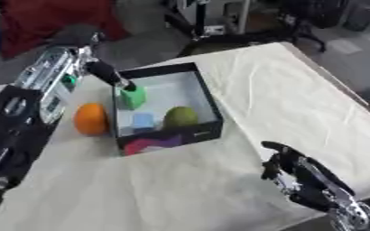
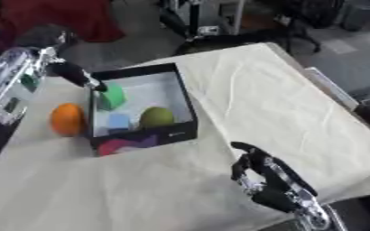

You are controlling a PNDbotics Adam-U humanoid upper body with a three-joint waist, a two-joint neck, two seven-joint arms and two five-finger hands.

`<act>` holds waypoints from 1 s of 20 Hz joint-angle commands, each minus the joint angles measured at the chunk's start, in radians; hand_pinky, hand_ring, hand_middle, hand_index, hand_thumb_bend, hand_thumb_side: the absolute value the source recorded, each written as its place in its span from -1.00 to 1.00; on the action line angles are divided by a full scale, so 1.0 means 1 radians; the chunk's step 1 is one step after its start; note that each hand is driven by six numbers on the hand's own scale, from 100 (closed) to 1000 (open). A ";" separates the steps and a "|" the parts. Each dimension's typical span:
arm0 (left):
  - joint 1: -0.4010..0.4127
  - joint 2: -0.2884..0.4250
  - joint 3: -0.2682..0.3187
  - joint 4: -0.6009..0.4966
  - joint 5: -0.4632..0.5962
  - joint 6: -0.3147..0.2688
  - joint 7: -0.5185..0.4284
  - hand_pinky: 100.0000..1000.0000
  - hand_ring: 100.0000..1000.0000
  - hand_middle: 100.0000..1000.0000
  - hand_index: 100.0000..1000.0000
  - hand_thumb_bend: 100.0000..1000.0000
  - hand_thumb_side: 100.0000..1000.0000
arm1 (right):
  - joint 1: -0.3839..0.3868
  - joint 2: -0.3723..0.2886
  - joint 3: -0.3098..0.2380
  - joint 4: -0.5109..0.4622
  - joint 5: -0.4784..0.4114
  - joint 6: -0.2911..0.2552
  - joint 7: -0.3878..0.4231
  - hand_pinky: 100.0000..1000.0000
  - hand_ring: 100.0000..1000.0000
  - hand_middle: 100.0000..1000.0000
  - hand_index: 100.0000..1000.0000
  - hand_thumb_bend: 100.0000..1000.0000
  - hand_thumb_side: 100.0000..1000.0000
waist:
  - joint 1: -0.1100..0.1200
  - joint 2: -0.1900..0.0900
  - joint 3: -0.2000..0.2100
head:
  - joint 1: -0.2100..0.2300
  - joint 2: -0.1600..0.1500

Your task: Pick up objects on the table and place them in the box.

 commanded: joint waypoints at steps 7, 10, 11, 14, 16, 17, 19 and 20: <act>-0.004 -0.047 0.089 0.306 -0.009 -0.021 -0.063 0.36 0.24 0.36 0.60 0.70 -0.52 | -0.002 -0.006 -0.005 -0.011 0.000 0.000 0.000 0.64 0.01 -0.15 0.83 -1.00 -0.18 | -0.011 -0.019 0.003 | -0.006 -0.002; 0.003 -0.084 0.097 0.352 0.010 -0.037 -0.012 0.34 0.21 0.34 0.58 0.65 -0.55 | -0.003 -0.005 -0.005 -0.011 0.000 0.000 0.001 0.64 0.01 -0.15 0.83 -1.00 -0.18 | -0.013 -0.018 0.001 | -0.003 -0.002; 0.007 -0.095 0.097 0.363 0.016 -0.040 0.008 0.32 0.19 0.33 0.56 0.61 -0.56 | -0.004 -0.005 -0.005 -0.012 -0.001 0.000 0.001 0.64 0.01 -0.15 0.83 -1.00 -0.18 | -0.013 -0.018 0.000 | -0.002 -0.002; 0.016 -0.121 0.096 0.392 0.023 -0.041 0.076 0.26 0.09 0.19 0.46 0.29 -0.63 | -0.006 -0.004 -0.005 -0.012 -0.002 0.000 0.001 0.64 0.01 -0.15 0.83 -1.00 -0.18 | -0.014 -0.017 -0.002 | -0.001 -0.002; 0.020 -0.131 0.093 0.405 0.019 -0.040 0.129 0.14 -0.05 0.03 0.32 -0.01 -0.66 | -0.007 -0.004 -0.004 -0.012 -0.002 0.000 0.002 0.64 0.01 -0.15 0.83 -1.00 -0.17 | -0.014 -0.016 -0.003 | -0.002 -0.002; 0.020 -0.130 0.092 0.403 0.016 -0.039 0.159 0.05 -0.15 -0.08 0.21 -0.10 -0.68 | -0.007 -0.004 -0.005 -0.012 -0.002 0.000 0.002 0.64 0.01 -0.15 0.83 -1.00 -0.18 | -0.014 -0.016 -0.004 | -0.003 -0.002; 0.013 -0.117 0.093 0.378 0.013 -0.030 0.217 -0.05 -0.25 -0.19 0.08 -0.14 -0.66 | -0.008 -0.005 -0.006 -0.012 -0.002 0.000 0.000 0.64 0.01 -0.15 0.83 -1.00 -0.18 | -0.013 -0.017 -0.005 | -0.004 -0.002; 0.007 -0.105 0.090 0.360 0.012 -0.025 0.237 -0.08 -0.29 -0.25 0.00 -0.18 -0.64 | -0.008 -0.005 -0.007 -0.012 -0.001 0.001 -0.001 0.64 0.01 -0.15 0.83 -1.00 -0.18 | -0.012 -0.017 -0.005 | -0.005 -0.002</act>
